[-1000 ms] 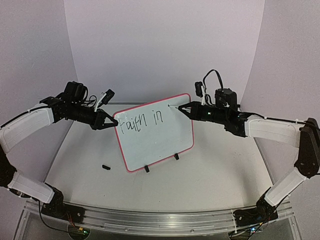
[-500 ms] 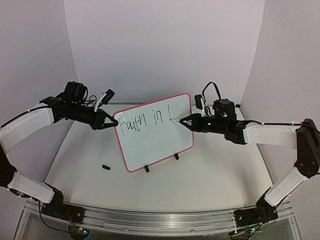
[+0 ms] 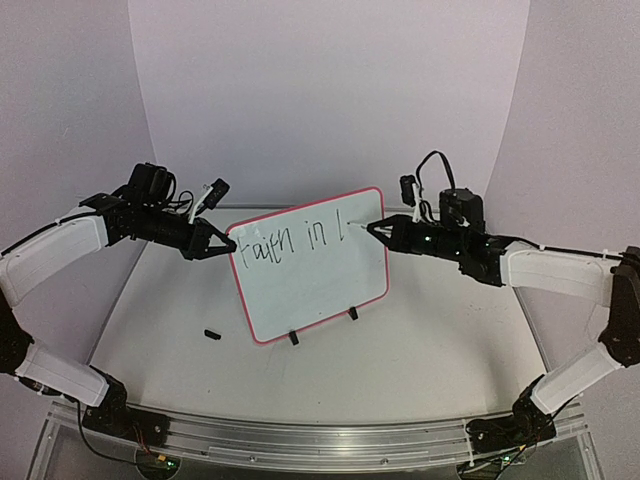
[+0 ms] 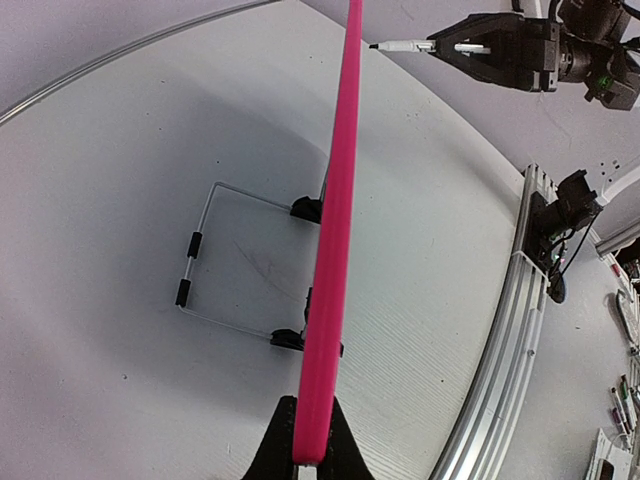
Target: Write a sentence on the whiteboard
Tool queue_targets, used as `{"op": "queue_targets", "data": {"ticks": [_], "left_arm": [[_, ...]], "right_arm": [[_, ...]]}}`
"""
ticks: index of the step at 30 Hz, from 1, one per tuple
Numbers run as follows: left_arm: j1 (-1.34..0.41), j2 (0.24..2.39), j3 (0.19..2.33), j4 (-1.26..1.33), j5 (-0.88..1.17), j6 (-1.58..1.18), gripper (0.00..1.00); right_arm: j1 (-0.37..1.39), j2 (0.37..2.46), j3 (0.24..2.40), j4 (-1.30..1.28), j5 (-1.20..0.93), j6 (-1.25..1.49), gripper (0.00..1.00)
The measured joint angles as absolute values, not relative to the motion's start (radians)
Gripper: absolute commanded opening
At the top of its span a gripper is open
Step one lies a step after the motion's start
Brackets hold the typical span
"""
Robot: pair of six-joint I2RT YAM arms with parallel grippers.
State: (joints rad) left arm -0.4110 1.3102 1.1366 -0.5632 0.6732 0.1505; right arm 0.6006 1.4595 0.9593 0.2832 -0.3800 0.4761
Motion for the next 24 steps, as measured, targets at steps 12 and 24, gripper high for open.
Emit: {"op": "queue_targets", "data": {"ticks": [12,24], "left_arm": [[-0.411,1.311,1.137,-0.563,0.673,0.150,0.00],[-0.411,1.310,1.137,-0.563,0.673,0.150,0.00]], "right_arm": [[0.601,1.477,1.016,0.283,-0.387,0.456,0.00],[0.601,1.509,1.020,0.276,-0.372,0.449,0.00]]}}
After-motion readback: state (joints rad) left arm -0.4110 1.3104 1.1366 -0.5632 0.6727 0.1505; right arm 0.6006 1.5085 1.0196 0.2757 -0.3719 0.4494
